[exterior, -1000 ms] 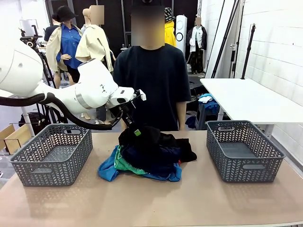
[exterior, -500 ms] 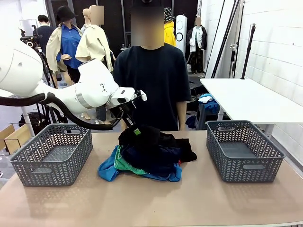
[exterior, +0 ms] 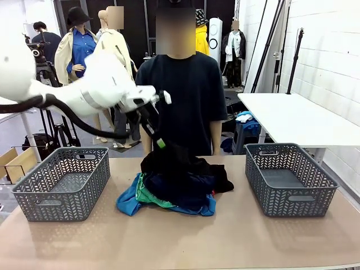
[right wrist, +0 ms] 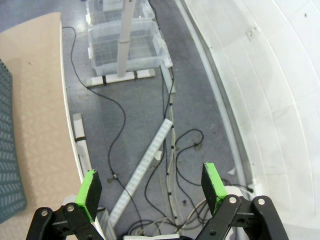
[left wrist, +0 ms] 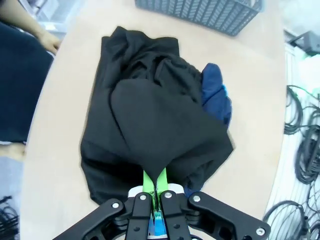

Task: Sort the tops and bottoms.
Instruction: Lift clothes from the center of the table with your left hand, then sort the clothes according to human instructions.

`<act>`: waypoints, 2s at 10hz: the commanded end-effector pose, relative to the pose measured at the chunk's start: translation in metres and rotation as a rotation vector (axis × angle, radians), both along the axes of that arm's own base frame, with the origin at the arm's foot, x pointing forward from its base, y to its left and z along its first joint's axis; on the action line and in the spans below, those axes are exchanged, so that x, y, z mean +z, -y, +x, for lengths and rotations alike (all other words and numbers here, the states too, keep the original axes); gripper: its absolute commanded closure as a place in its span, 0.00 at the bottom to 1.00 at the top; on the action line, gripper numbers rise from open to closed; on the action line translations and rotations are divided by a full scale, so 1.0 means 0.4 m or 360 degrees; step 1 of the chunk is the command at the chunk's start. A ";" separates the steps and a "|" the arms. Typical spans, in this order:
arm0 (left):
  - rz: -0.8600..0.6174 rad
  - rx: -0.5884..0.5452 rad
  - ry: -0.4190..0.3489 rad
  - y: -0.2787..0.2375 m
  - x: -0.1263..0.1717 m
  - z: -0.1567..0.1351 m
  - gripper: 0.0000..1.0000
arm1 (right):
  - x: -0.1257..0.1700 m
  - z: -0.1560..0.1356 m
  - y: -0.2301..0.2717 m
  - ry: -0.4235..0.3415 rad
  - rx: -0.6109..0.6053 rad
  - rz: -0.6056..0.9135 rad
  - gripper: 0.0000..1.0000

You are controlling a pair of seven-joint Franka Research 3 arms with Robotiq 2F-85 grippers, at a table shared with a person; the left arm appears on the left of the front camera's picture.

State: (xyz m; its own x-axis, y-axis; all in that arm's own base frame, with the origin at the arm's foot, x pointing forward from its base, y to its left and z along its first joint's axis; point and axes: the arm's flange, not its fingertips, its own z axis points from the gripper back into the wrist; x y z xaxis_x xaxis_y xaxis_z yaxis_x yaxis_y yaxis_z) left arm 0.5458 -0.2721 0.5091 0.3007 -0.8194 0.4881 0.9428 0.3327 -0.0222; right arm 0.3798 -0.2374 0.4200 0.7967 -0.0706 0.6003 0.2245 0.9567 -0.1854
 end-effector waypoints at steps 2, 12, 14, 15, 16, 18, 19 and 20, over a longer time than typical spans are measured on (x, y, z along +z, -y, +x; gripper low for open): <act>-0.0003 0.0031 0.0268 -0.006 0.315 -0.046 1.00 | 0.000 -0.002 0.001 0.0001 -0.0004 0.0004 0.00; -0.0197 0.0674 0.1062 0.038 1.102 -0.355 1.00 | 0.000 -0.002 0.001 0.0001 -0.0004 0.0004 0.00; -0.0190 0.0731 0.1113 0.038 1.129 -0.394 1.00 | 0.000 -0.002 0.001 0.0001 -0.0004 0.0004 0.00; -0.0194 0.0747 0.1083 0.034 1.132 -0.397 1.00 | 0.000 -0.002 0.001 0.0001 -0.0004 0.0004 0.00; -0.0170 0.0733 0.1093 0.033 1.124 -0.407 1.00 | 0.000 -0.002 0.001 0.0001 -0.0004 0.0004 0.00; -0.0222 0.0706 0.1100 0.002 1.114 -0.416 1.00 | 0.000 -0.002 0.001 0.0001 -0.0004 0.0004 0.00; -0.0222 0.0706 0.1100 0.002 1.114 -0.416 1.00 | 0.000 -0.002 0.001 0.0001 -0.0004 0.0004 0.00; -0.0222 0.0706 0.1100 0.002 1.114 -0.416 1.00 | 0.000 -0.002 0.001 0.0001 -0.0004 0.0004 0.00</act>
